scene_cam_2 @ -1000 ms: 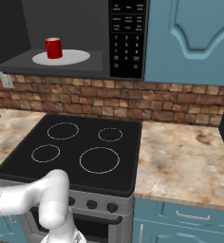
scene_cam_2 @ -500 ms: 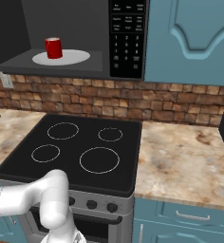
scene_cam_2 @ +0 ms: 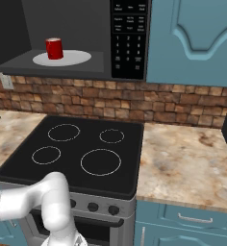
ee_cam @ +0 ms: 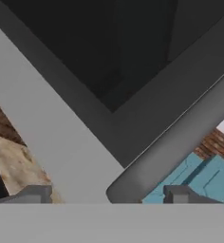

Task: Pick the mug from the counter and place it inside the microwave. Then close the microwave.

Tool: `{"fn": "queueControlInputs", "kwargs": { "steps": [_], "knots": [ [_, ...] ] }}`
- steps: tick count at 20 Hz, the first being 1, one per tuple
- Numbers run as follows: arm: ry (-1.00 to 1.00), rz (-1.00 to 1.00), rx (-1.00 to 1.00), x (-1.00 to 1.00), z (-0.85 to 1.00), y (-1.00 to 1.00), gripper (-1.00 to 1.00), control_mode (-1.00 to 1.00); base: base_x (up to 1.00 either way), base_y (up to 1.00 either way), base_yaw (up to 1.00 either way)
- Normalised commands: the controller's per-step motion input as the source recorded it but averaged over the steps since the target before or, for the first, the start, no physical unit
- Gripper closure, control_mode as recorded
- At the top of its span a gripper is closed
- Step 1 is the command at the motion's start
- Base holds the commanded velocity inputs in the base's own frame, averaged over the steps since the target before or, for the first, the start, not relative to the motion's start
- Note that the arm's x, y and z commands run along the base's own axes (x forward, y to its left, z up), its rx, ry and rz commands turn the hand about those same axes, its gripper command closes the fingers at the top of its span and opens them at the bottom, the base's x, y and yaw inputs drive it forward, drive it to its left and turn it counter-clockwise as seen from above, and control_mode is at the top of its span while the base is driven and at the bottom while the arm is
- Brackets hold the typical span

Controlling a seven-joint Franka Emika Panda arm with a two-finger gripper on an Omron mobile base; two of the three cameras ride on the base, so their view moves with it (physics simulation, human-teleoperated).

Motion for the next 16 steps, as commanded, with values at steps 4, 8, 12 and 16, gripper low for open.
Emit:
{"fn": "queueControlInputs", "kwargs": {
  "steps": [4,8,12,16],
  "knots": [
    [0.10,0.11,-0.01,0.00,0.19,-0.66,-1.00,-1.00,0.00,0.00,0.00],
    [0.12,0.12,-0.01,0.00,0.30,-0.66,-1.00,-1.00,0.00,0.00,0.00],
    [0.15,0.14,-0.03,0.00,0.35,-0.64,-1.00,-1.00,0.00,0.00,0.00],
    [0.11,0.14,-0.04,0.00,0.28,-0.63,-1.00,-1.00,0.00,0.00,0.00]
  ]
}}
